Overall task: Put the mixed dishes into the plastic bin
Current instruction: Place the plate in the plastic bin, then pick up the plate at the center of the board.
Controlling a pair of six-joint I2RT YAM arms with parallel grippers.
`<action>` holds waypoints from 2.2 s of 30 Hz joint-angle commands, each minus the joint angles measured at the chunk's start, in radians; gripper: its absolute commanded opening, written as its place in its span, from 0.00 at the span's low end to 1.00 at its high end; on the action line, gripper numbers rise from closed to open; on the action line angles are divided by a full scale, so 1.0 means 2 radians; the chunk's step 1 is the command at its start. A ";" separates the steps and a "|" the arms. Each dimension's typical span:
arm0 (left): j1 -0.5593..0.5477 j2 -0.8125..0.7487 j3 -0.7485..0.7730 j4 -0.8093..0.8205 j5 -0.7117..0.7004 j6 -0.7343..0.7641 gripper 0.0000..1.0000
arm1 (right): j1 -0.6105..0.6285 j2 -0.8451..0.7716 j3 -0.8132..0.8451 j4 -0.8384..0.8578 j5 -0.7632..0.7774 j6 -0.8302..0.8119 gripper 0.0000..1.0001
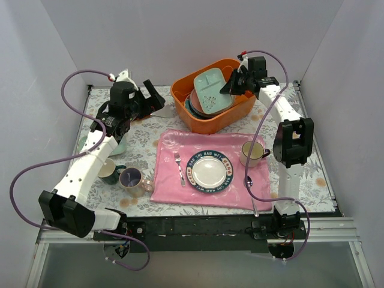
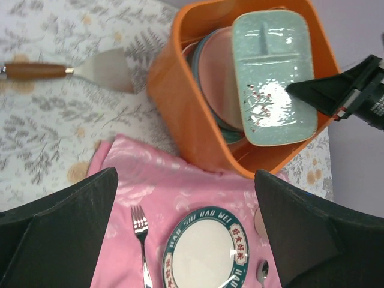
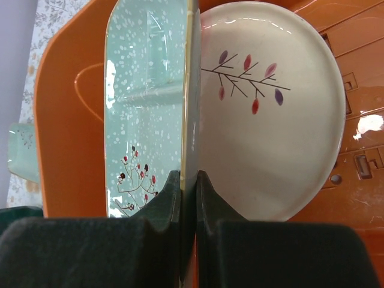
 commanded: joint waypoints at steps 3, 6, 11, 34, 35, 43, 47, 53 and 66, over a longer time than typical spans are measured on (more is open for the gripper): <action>0.048 -0.053 -0.065 -0.003 0.059 -0.085 0.98 | 0.013 0.004 0.044 0.070 -0.003 -0.016 0.01; 0.061 -0.063 -0.083 0.004 0.068 -0.097 0.98 | 0.017 0.012 0.048 0.072 0.003 -0.025 0.02; 0.074 -0.066 -0.092 0.001 0.074 -0.098 0.98 | 0.019 0.024 0.047 0.072 0.012 -0.033 0.07; 0.102 -0.079 -0.117 0.001 0.087 -0.098 0.98 | 0.019 0.017 0.040 0.064 0.040 -0.078 0.42; 0.103 -0.080 -0.118 0.000 0.086 -0.099 0.98 | 0.018 0.014 0.041 0.062 0.042 -0.082 0.43; 0.114 -0.075 -0.121 -0.022 0.073 -0.091 0.98 | 0.016 -0.023 0.032 0.061 0.042 -0.122 0.53; 0.120 -0.069 -0.124 -0.027 0.070 -0.089 0.98 | 0.013 -0.046 0.017 0.063 0.022 -0.150 0.55; 0.132 -0.058 -0.138 -0.025 0.077 -0.094 0.98 | 0.010 -0.094 -0.007 0.062 -0.043 -0.209 0.67; 0.158 0.020 -0.132 -0.061 0.028 -0.058 0.98 | 0.007 -0.172 -0.060 -0.018 -0.320 -0.352 0.70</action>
